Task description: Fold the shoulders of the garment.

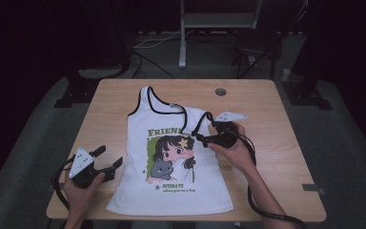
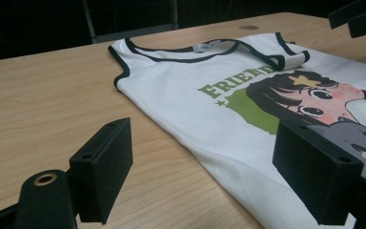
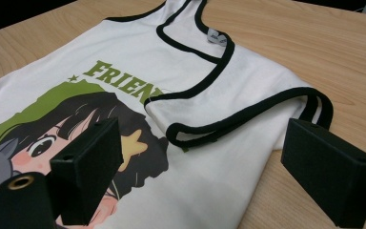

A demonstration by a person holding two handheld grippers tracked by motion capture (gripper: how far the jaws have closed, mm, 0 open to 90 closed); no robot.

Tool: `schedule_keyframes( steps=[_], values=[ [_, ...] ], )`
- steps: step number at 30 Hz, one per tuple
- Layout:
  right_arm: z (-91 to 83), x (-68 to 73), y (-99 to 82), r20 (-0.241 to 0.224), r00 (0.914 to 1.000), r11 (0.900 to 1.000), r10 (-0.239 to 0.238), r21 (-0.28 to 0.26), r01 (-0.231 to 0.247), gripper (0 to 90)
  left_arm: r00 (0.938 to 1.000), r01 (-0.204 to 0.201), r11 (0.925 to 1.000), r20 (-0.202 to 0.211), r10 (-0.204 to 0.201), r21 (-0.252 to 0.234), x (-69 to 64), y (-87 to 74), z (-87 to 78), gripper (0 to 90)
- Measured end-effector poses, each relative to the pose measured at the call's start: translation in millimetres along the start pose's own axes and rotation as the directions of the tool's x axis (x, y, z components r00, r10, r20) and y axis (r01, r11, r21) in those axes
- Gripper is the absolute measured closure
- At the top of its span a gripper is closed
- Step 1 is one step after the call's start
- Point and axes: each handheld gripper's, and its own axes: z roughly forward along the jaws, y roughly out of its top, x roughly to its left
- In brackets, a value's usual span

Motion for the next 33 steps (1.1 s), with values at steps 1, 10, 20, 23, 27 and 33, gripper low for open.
schedule_keyframes(
  steps=[1, 10, 20, 23, 27, 33],
  values=[
    [-1.1, 0.0, -0.7, 0.0, 1.0, 1.0, 0.003, -0.002, -0.003, 13.0, 1.0, -0.001, 1.0, 0.0, 0.001, 0.0, 0.0, 0.0, 0.0, 21.3],
    [-12.4, 0.4, -8.3, 0.007, 0.9999, 0.9999, 0.014, -0.01, -0.014, 13.0, 1.0, -0.001, 1.0, 0.0, 0.001, 0.0, -0.2, 0.0, 0.1, 21.3],
    [-25.1, -1.0, -17.0, 0.023, 0.9989, 0.9988, 0.041, -0.027, -0.04, 12.1, 1.0, -0.004, 1.0, 0.0, 0.004, 0.0, -0.4, 0.1, 0.1, 21.3],
    [-28.2, -1.1, -18.9, 0.026, 0.9989, 0.9988, 0.039, -0.028, -0.039, 12.1, 1.0, -0.002, 1.0, -0.001, 0.002, -0.001, -0.2, 0.0, -0.2, 21.3],
    [-35.8, -1.8, -20.9, 0.038, 0.9981, 0.9981, 0.048, -0.041, -0.046, 12.1, 1.0, -0.004, 1.0, -0.001, 0.004, 0.001, -0.4, 0.1, -0.2, 21.3],
    [-48.5, -5.3, -26.2, 0.064, 0.9959, 0.9962, 0.064, -0.063, -0.06, 12.1, 1.0, -0.004, 1.0, -0.001, 0.004, 0.001, -0.4, 0.1, -0.2, 21.3]
  ],
)
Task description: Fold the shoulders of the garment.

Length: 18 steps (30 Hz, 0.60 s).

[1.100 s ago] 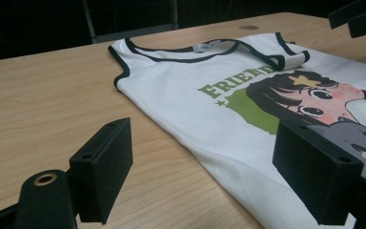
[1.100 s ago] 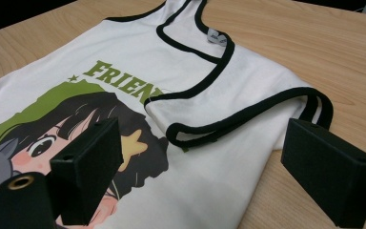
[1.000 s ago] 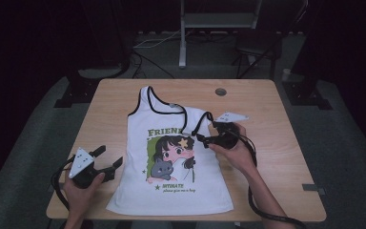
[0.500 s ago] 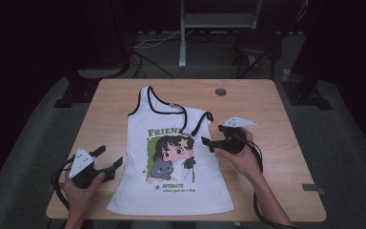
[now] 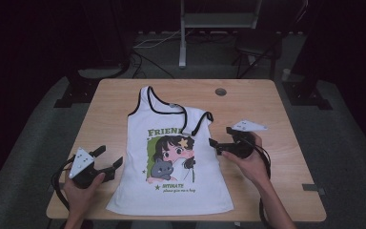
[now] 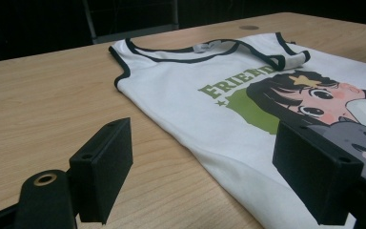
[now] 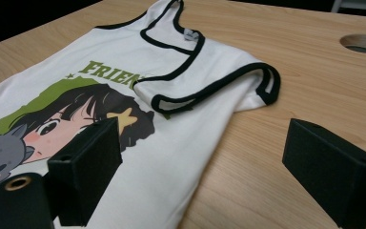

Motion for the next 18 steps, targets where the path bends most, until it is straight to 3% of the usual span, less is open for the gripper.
schedule_keyframes(
  steps=[18],
  values=[
    [-31.1, -5.3, -7.9, 0.051, 0.9986, 0.9986, 0.016, -0.05, -0.014, 12.1, 1.0, 0.002, 1.0, -0.002, -0.002, 0.0, -0.1, 0.0, 0.0, 21.3]
  ],
)
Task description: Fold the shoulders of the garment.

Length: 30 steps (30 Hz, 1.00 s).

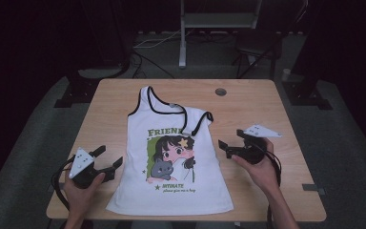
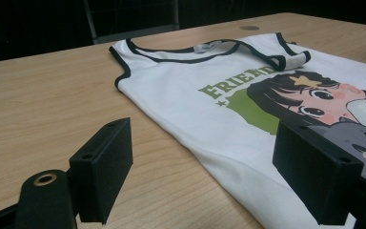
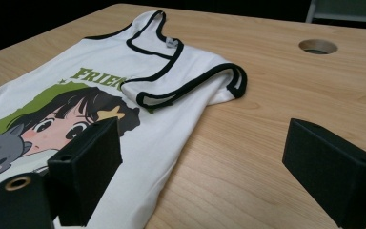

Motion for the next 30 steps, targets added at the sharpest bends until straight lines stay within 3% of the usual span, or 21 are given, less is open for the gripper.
schedule_keyframes(
  steps=[10, 30],
  values=[
    [-15.0, -4.5, -4.3, 0.031, 0.9995, 0.9997, 0.01, -0.022, -0.01, 12.1, 1.0, 0.0, 1.0, -0.001, 0.0, 0.0, 0.0, 0.0, 0.0, 21.3],
    [-57.2, -21.7, -32.1, 0.099, 0.9925, 0.9955, 0.072, -0.069, -0.066, 12.1, 1.0, -0.002, 1.0, -0.005, 0.002, -0.001, -0.6, 0.0, 0.0, 21.3]
  ],
)
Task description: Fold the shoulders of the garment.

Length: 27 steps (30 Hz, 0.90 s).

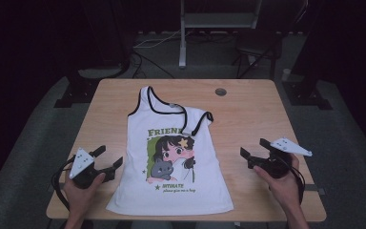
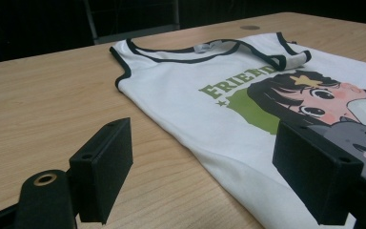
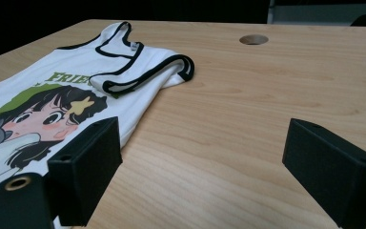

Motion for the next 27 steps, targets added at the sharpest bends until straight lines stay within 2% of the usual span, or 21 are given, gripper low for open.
schedule_keyframes(
  steps=[10, 27],
  values=[
    [-10.5, -6.8, -15.7, 0.013, 0.9995, 0.9996, 0.027, -0.004, -0.027, 12.1, 1.0, -0.004, 1.0, -0.003, 0.004, 0.006, -0.3, 0.2, 0.4, 21.3],
    [-17.5, -10.7, -30.2, 0.043, 0.9987, 0.9993, 0.028, -0.027, -0.027, 12.1, 1.0, -0.004, 1.0, -0.004, 0.004, 0.007, -0.1, 0.2, 0.3, 21.3]
  ],
)
